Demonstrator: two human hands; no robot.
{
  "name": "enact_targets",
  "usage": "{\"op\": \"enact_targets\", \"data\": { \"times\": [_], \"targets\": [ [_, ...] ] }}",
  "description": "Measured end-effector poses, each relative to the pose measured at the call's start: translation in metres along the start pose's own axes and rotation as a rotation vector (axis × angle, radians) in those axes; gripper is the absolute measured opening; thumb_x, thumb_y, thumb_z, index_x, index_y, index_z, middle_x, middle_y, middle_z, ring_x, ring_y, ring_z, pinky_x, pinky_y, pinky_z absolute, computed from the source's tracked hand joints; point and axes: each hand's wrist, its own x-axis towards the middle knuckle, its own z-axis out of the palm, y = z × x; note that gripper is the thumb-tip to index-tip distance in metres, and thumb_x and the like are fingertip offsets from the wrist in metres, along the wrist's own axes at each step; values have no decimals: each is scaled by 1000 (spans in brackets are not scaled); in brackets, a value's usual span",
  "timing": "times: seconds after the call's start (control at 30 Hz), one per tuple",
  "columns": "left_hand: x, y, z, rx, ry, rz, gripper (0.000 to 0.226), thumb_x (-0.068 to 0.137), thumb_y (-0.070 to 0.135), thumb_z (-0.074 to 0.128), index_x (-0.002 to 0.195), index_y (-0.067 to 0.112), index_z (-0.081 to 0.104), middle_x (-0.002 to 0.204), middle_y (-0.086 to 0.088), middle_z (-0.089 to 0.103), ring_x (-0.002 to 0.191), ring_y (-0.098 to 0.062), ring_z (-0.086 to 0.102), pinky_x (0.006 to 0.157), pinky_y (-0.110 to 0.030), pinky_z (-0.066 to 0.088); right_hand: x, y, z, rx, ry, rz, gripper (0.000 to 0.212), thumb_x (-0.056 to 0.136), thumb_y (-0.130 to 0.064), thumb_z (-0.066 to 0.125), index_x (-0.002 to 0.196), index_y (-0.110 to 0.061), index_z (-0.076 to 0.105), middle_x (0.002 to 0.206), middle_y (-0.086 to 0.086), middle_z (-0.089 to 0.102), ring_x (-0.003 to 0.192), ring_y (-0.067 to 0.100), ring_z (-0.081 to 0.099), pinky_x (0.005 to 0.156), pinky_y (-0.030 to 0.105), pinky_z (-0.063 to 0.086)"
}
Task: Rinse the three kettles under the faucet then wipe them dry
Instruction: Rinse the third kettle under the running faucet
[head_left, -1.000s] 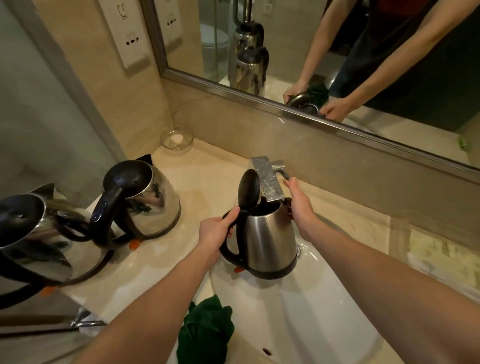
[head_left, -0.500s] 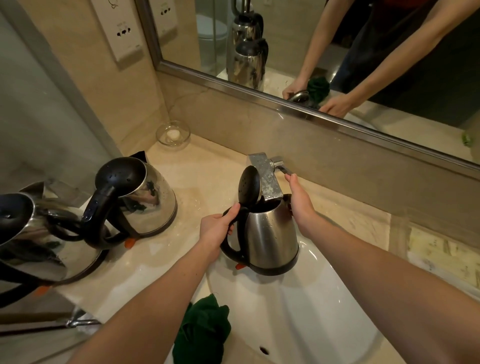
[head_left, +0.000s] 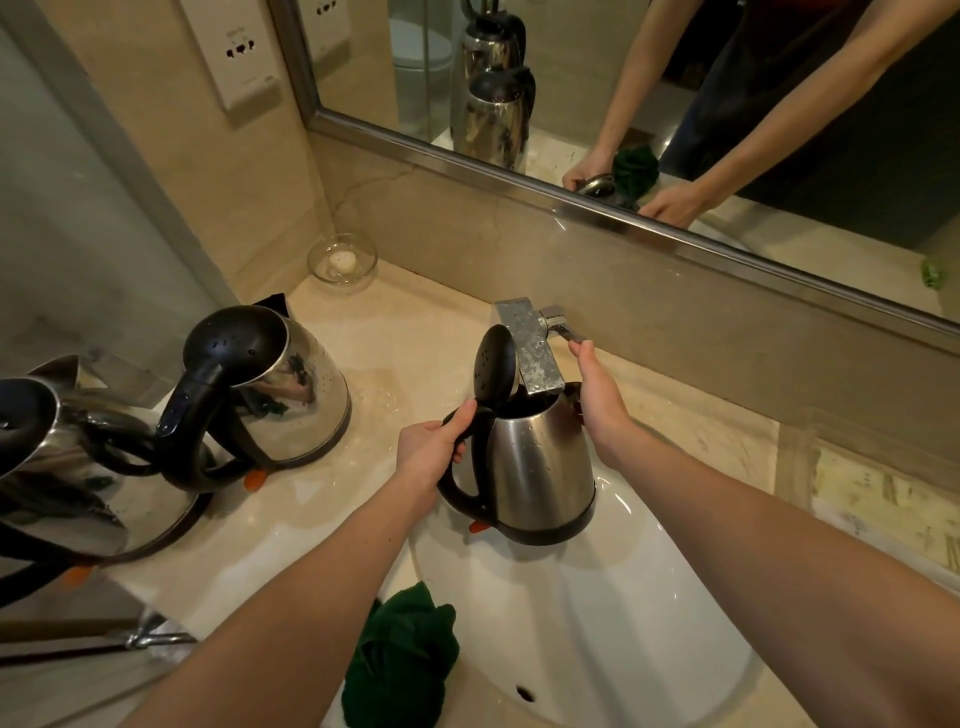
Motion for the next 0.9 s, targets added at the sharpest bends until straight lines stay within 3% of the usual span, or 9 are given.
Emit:
{"op": "enact_targets", "data": {
  "times": [0.4,0.6,0.77,0.9],
  "targets": [
    [3,-6,-1,8,-2,-4,50,70,57,74,65,8,65,59,-4,58,58,-15,52,72,-30,47,-2,5,-1,16,-24,4,60,98,-64,22,147,-34,41,154,-5,37,143,21,30,118,46,21],
    [8,-17,-6,45,-35,-30,56,72,52,75,85,-3,72,61,-4,58,59,-15,54,68,-28,48,-3,22,1,49,-9,63,61,98,-64,24,146,-32,43,153,0,39,142,23,32,118,46,22],
    [11,-22,-9,69,-78,-60,41,74,42,78,83,3,71,63,-3,59,60,-13,55,63,-24,47,0,27,6,89,-10,109,60,99,-61,25,147,-29,43,150,4,43,139,25,37,118,46,24],
    [16,-23,-10,97,-91,-65,43,71,40,80,86,1,70,63,-3,59,59,-12,55,63,-25,48,2,31,7,85,-7,98,60,101,-58,24,148,-26,40,152,3,40,141,25,33,119,43,21]
  ]
}}
